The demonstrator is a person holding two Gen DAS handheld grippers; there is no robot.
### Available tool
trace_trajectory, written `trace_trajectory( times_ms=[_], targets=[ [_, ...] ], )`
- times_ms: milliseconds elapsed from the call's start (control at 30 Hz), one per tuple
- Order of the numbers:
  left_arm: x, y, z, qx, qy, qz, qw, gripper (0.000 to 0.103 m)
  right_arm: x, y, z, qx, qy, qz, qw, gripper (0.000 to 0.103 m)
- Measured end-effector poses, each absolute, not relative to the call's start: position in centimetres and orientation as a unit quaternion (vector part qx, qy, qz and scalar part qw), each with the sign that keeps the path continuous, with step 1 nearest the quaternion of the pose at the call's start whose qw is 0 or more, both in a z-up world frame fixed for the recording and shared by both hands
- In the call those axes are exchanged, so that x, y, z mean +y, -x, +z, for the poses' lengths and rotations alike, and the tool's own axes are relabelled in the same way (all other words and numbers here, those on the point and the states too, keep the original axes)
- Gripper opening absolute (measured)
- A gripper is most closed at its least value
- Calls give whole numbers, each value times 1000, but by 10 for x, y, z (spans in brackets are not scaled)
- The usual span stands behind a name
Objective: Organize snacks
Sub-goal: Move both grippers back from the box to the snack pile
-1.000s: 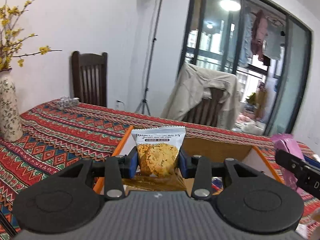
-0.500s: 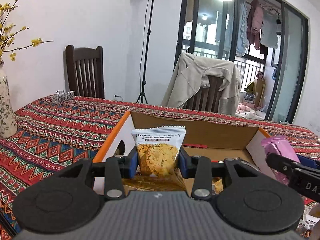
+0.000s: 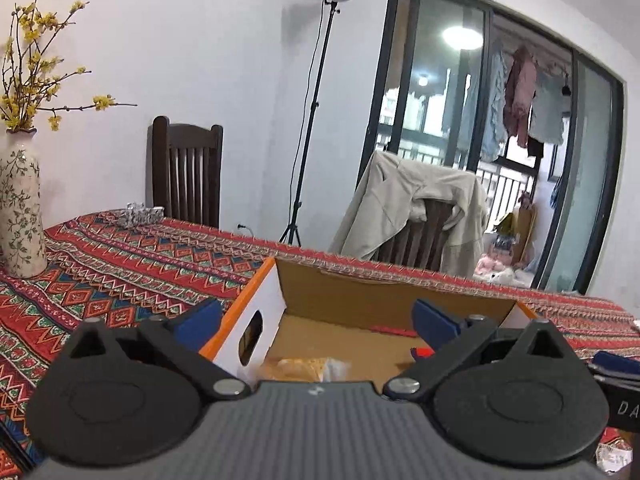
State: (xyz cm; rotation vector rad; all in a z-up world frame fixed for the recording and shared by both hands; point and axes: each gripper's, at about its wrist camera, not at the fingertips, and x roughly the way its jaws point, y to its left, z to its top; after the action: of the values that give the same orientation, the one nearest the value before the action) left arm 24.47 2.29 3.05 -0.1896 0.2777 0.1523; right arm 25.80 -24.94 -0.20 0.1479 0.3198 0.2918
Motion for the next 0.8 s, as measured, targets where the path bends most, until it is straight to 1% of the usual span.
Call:
trace_trajectory(
  times_ms=[333,467,800],
  targets=[
    [25,-245,35,141,102,82,981,103,-252,-255,4,152,-72,137,976,103],
    [23,-240,45,144,108,66,982,103,-252,-247,13,139,-64,134,979,103],
    [21,-208,76,119,106,52,986,103,-255,-220,42,123,-51,145,980,103]
  ],
)
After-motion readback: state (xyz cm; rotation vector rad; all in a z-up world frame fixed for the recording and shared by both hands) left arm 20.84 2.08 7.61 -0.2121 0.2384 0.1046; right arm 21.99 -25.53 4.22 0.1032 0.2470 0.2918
